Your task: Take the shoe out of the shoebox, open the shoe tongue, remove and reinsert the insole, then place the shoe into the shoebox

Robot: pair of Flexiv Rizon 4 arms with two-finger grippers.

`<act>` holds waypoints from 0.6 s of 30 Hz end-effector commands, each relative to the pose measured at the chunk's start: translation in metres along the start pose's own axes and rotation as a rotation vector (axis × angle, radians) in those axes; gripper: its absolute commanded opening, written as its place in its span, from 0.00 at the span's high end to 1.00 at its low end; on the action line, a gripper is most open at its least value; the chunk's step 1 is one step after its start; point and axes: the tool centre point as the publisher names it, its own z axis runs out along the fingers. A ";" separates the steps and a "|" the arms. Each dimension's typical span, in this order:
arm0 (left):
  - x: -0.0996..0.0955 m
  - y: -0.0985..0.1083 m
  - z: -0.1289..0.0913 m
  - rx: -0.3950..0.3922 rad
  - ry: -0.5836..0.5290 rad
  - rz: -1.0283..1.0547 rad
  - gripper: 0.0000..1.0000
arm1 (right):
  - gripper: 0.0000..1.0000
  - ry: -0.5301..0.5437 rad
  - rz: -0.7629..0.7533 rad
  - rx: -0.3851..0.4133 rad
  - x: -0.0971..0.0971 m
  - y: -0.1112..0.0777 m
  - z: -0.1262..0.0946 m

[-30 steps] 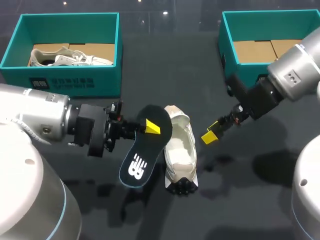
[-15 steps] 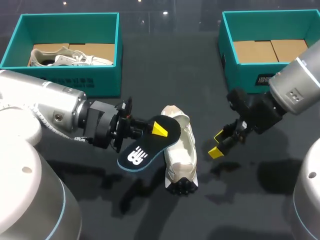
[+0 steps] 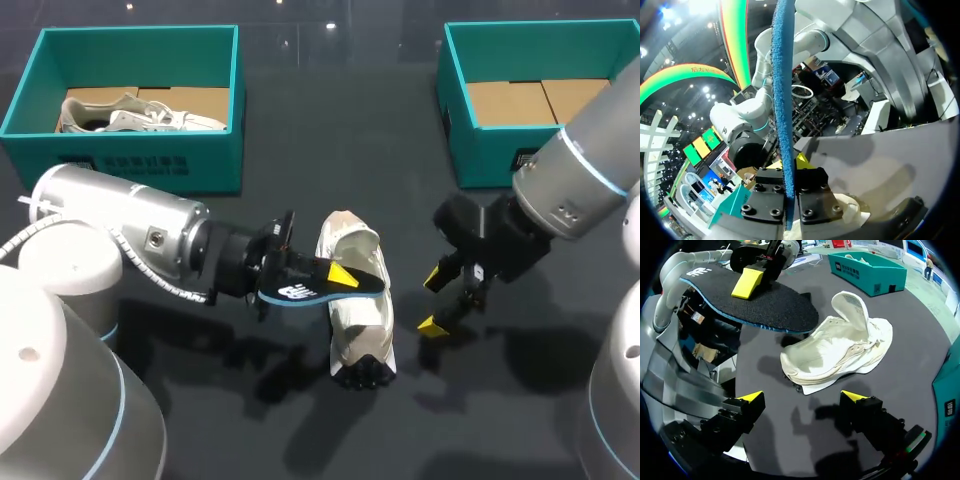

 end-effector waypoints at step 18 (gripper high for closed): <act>0.010 0.016 0.006 -0.002 -0.058 -0.163 1.00 | 0.00 -0.078 -0.148 0.114 -0.023 -0.001 0.025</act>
